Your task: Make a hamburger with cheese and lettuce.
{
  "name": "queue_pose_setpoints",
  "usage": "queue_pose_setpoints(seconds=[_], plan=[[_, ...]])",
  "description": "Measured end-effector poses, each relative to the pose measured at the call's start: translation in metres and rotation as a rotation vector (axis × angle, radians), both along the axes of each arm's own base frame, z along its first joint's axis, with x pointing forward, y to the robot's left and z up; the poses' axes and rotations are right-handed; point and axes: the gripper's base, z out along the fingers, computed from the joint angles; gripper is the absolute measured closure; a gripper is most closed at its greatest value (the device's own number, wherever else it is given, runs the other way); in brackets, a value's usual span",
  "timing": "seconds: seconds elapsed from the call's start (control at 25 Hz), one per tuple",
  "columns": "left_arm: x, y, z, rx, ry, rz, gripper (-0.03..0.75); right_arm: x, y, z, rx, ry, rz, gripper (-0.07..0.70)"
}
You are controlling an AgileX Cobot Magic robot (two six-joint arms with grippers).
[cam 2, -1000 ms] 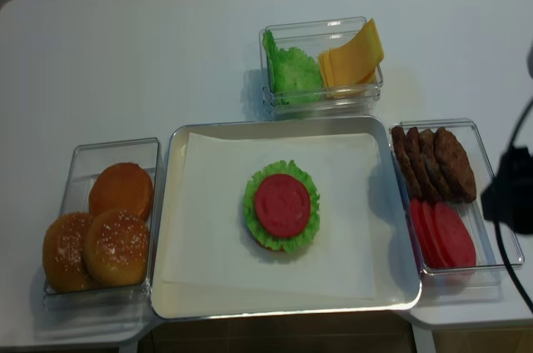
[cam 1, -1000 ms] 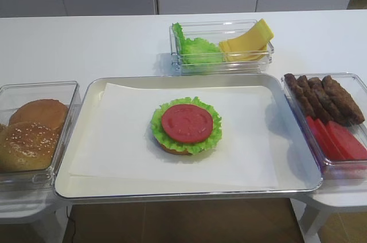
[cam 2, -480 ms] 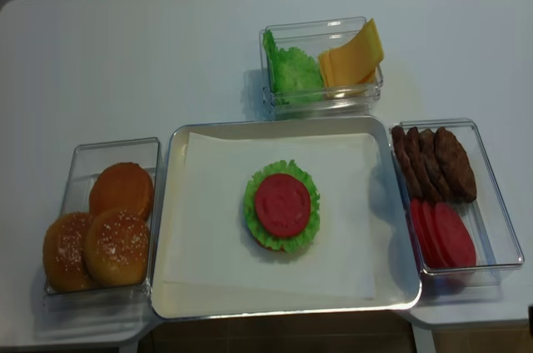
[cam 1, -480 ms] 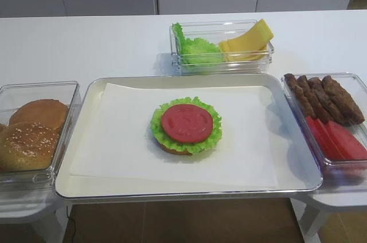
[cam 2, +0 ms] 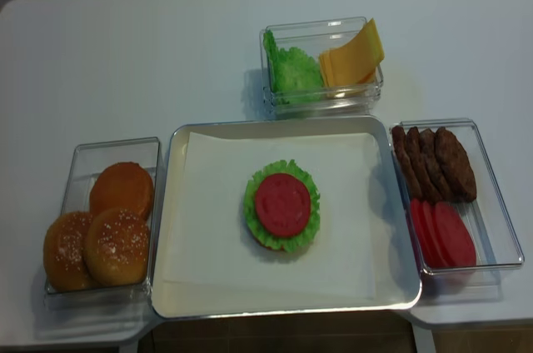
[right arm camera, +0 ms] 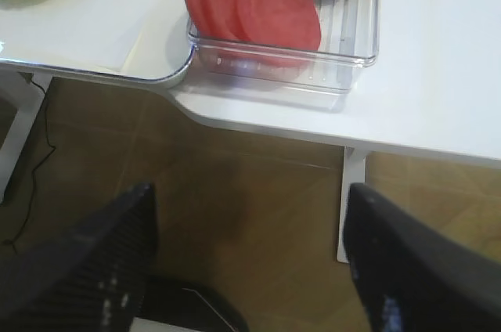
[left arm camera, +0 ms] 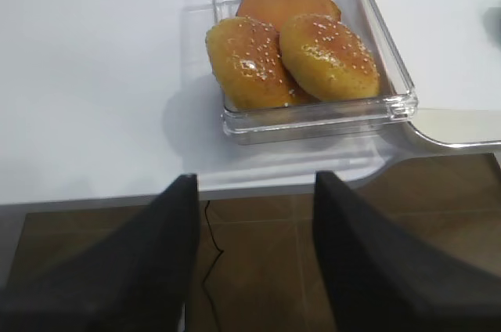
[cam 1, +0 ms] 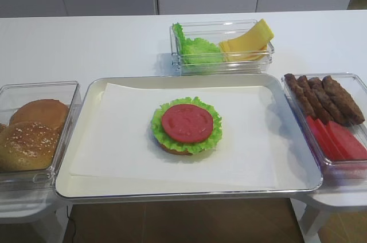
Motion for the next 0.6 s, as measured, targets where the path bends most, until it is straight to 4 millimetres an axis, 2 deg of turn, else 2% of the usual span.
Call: queue_pose_setpoints(seconds=[0.24,0.6], plan=[[0.000,0.000,0.000,0.000,0.000,0.000,0.357,-0.011,-0.002,-0.011,0.007,-0.056,0.000,0.057],[0.000,0.000,0.000,0.000,0.000,0.000,0.357,-0.006,-0.002,-0.016,0.024,-0.137,-0.010,0.057]])
